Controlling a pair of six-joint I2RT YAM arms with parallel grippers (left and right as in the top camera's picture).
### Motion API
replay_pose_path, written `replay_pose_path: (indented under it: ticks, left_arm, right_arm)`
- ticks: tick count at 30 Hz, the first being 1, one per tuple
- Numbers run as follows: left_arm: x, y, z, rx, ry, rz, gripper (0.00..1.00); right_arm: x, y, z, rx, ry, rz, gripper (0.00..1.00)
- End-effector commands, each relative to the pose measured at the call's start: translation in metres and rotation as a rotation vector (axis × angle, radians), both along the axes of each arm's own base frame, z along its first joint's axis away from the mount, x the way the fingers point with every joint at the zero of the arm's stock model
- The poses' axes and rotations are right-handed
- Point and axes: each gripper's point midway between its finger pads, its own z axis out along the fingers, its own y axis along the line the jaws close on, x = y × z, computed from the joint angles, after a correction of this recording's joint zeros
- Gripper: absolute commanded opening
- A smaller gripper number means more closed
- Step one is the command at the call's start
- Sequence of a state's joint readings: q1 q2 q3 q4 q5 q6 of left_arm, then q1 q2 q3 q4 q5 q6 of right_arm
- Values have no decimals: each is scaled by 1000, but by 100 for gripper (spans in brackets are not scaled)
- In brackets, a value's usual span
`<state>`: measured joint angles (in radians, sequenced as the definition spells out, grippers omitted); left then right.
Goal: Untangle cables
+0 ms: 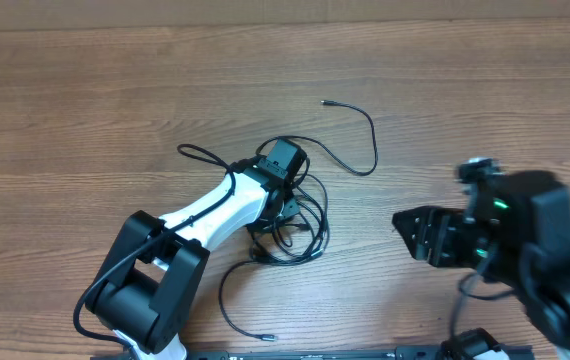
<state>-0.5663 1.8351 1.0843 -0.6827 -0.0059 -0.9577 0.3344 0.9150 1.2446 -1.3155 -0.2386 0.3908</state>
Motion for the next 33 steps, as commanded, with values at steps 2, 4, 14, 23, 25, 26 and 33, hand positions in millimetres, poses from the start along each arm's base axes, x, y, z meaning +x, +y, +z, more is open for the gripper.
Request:
replay_pose_path:
  ticks: [2, 4, 14, 23, 25, 26, 33]
  left_arm:
    - [-15, 24, -11, 18, 113, 161, 4]
    - [-21, 33, -10, -7, 176, 248, 4]
    - [-31, 65, -3, -143, 355, 374, 4]
    - [-31, 67, -4, -133, 347, 342, 4]
    - [-31, 67, -4, -130, 348, 343, 4]
    - [-31, 67, -4, -130, 349, 343, 4]
    - [-31, 67, -4, -130, 349, 343, 4]
  right_arm:
    - [-2, 31, -54, 113, 147, 106, 56]
    - [6, 36, -79, 119, 176, 112, 61]
    - [42, 91, -155, 144, 145, 394, 42]
    - [57, 147, -212, 98, 84, 582, 43]
    - [58, 153, -219, 100, 77, 598, 43]
    - [58, 156, -220, 101, 70, 604, 43]
    - [73, 166, -217, 87, -21, 605, 35]
